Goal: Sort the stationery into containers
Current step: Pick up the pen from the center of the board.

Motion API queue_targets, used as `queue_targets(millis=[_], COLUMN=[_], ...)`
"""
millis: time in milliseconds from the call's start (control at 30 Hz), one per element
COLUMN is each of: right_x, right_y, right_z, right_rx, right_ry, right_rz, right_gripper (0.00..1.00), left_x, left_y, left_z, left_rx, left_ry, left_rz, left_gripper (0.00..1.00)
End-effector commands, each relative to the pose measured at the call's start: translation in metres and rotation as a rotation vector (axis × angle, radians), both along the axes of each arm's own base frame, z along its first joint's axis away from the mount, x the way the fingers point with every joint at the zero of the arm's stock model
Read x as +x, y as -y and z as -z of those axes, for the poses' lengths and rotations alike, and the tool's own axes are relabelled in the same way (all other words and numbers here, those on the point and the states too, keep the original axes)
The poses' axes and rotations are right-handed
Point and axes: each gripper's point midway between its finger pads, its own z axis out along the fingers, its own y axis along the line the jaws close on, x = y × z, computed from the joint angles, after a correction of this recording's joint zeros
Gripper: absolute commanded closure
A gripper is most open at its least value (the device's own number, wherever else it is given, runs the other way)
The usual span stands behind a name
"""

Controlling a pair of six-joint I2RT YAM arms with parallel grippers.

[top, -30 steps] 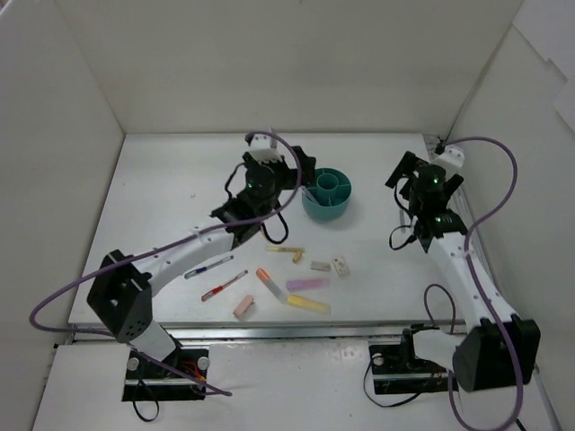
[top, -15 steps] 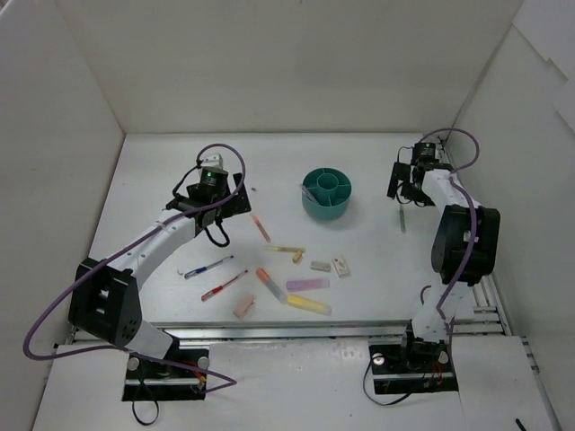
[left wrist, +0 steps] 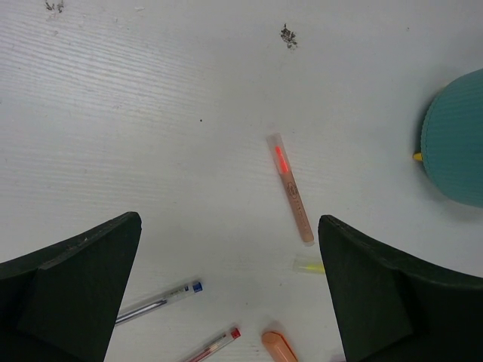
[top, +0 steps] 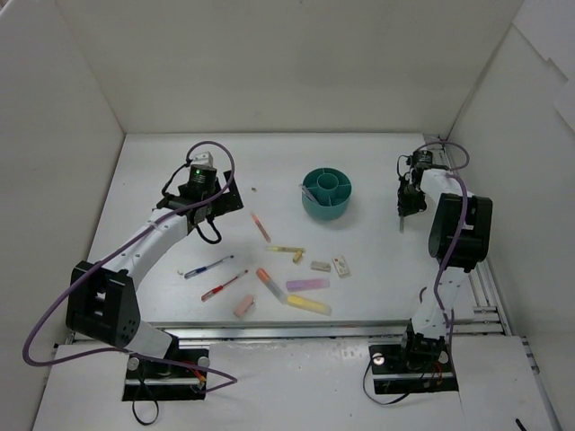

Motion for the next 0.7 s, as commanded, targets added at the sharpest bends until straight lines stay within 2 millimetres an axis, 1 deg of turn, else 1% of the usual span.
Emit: queue_targets(millis=[0,33,67,100,167,200,267,300,333,367,400,433,467,500,533,567,600,633,667], right_x=[-0.001,-0.001,0.001,0.003,0.006,0.009,0.012,0.013,0.02,0.015,0.01,0.007,0.004,-0.007,-0.01,-0.016,-0.029,-0.03,-0.036], right_y=[-0.002,-0.001,-0.005,-0.011,-0.015,-0.022,-0.031,-0.044,-0.052,-0.061,-0.096,-0.111,-0.14,-0.165,-0.182,-0.197,-0.221,-0.231,-0.246], right_z=[-0.017,-0.019,-0.024,-0.037,-0.054,-0.072,-0.095,-0.121,-0.137,-0.143,-0.176,-0.189,-0.189,-0.22,-0.221,-0.231,-0.246,-0.253,-0.257], right_rx=[0.003,0.004,0.006,0.023,0.004,-0.008,-0.035,-0.038,-0.057,-0.065,-0.053,-0.075,-0.073,-0.055,-0.039,-0.025,0.019,0.021,0.038], right_ry=[0.011,0.016,0.03,0.062,0.101,0.147,0.218,0.297,0.374,0.405,0.512,0.578,0.661,0.793,0.897,0.972,1.059,1.149,1.185], right_rz=[-0.021,-0.027,-0.046,-0.064,-0.116,-0.142,-0.198,-0.239,-0.286,-0.321,-0.426,-0.527,-0.629,-0.736,-0.788,-0.839,-0.917,-0.938,-0.982], right_gripper=[0.97,1.0,1.0,1.0,1.0,1.0,1.0,1.0,1.0,1.0,1.0,1.0,1.0,1.0,1.0,1.0,1.0,1.0,1.0], left_x=[0.01,0.01,0.009,0.008,0.006,0.006,0.003,0.003,0.002,0.0,0.0,-0.001,-0.002,-0.002,-0.002,-0.002,-0.002,-0.001,0.001], left_y=[-0.004,-0.004,-0.005,-0.005,-0.009,-0.01,-0.01,-0.008,-0.008,-0.006,-0.005,-0.005,-0.004,-0.004,-0.005,-0.005,-0.005,-0.005,-0.002], left_z=[-0.041,-0.041,-0.042,-0.041,-0.04,-0.039,-0.037,-0.037,-0.036,-0.033,-0.033,-0.031,-0.029,-0.029,-0.029,-0.027,-0.027,-0.026,-0.025], left_rx=[-0.024,-0.024,-0.022,-0.02,-0.011,-0.006,-0.004,-0.008,-0.011,-0.018,-0.024,-0.026,-0.033,-0.034,-0.033,-0.031,-0.03,-0.029,-0.036], left_ry=[0.106,0.108,0.111,0.108,0.109,0.107,0.099,0.1,0.098,0.094,0.094,0.093,0.09,0.091,0.092,0.088,0.089,0.091,0.092], left_rz=[-0.02,-0.019,-0.018,-0.019,-0.035,-0.037,-0.029,-0.02,-0.013,-0.007,-0.004,-0.003,-0.002,-0.004,-0.007,-0.008,-0.005,-0.004,0.006], left_gripper=[0.0,0.0,0.0,0.0,0.0,0.0,0.0,0.0,0.0,0.0,0.0,0.0,0.0,0.0,0.0,0.0,0.0,0.0,0.0])
